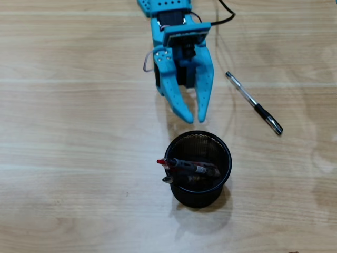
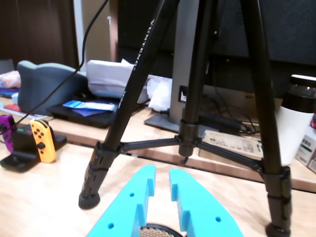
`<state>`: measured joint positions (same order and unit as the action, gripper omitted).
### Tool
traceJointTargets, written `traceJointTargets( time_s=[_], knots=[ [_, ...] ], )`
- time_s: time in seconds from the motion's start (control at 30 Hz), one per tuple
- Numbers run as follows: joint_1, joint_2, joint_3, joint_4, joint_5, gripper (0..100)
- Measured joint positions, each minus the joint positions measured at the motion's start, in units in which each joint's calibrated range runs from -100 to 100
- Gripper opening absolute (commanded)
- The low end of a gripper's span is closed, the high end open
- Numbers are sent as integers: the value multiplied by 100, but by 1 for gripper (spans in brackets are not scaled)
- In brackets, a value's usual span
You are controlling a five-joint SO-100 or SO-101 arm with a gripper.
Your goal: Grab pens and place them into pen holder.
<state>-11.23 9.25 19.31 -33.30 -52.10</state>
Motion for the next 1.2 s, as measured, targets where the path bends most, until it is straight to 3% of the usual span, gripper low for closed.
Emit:
traceJointTargets(
  time_s=[0.33, 0.67, 0.87, 1.2],
  knots=[
    [-126, -1510, 1580, 78, 571, 3],
    [-776, -3147, 1793, 2967, 1423, 3],
    [-1281, -3376, 1829, 3884, 1932, 3],
    [-2192, -3215, 1820, 5147, 2114, 3]
  ],
)
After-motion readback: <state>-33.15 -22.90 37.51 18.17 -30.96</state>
